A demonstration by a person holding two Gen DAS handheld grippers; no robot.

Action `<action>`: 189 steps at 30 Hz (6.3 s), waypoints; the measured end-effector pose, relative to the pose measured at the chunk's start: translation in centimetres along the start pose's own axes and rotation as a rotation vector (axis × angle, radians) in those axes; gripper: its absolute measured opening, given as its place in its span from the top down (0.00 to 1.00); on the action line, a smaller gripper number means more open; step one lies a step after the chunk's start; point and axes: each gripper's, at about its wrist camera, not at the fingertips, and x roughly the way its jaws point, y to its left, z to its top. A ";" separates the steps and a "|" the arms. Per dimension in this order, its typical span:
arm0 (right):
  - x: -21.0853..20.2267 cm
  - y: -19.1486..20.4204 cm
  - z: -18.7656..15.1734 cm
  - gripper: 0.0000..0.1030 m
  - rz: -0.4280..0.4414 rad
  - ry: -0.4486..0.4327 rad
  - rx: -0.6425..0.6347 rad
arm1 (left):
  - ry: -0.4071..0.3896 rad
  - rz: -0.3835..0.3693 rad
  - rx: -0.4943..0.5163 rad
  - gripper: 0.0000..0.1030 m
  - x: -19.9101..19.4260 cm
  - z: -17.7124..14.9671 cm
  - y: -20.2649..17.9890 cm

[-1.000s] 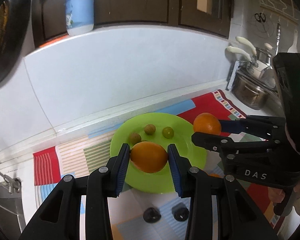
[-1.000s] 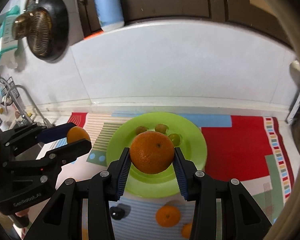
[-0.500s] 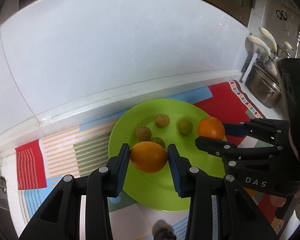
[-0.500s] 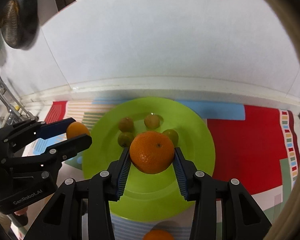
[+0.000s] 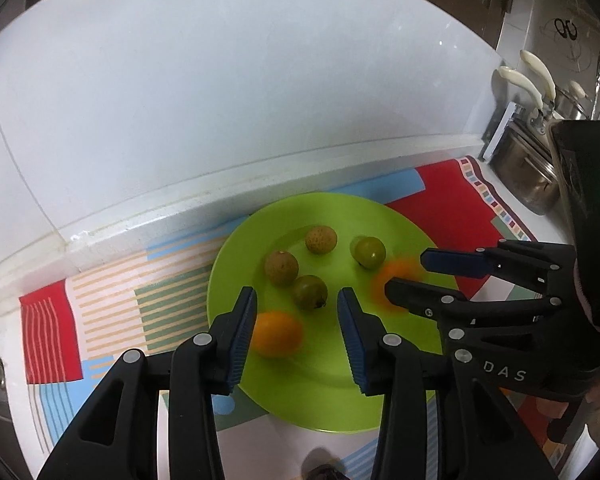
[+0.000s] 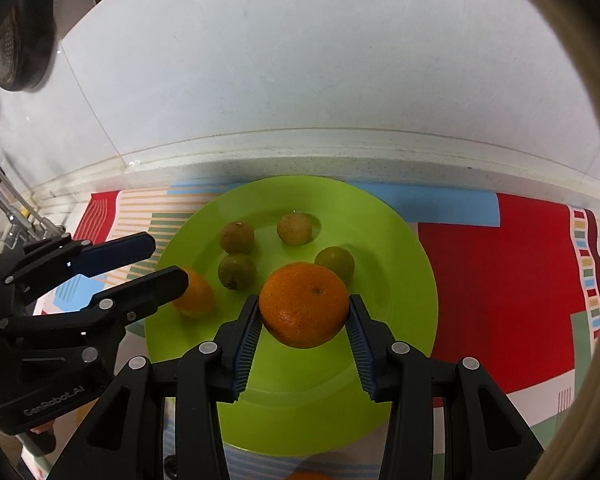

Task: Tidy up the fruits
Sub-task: 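Lower both citrus fruits onto the plate and open both grippers, then withdraw both open grippers from the plate toward the dark plums, then close the left gripper on a dark plum while the right gripper grasps an orange, then carry the plum and orange over the light-green plate with both grippers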

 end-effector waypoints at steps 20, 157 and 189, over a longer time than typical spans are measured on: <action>-9.7 2.2 -2.4 0.50 -0.045 -0.204 -0.026 | -0.162 0.061 0.015 0.50 -10.0 -2.1 -2.6; -12.8 -0.5 -11.1 0.64 -0.019 -0.179 0.056 | -0.099 0.017 0.040 0.73 -8.8 -8.1 -8.5; -7.1 -0.9 1.3 0.64 0.007 -0.215 -0.028 | -0.135 0.032 0.063 0.73 -3.0 2.3 -3.2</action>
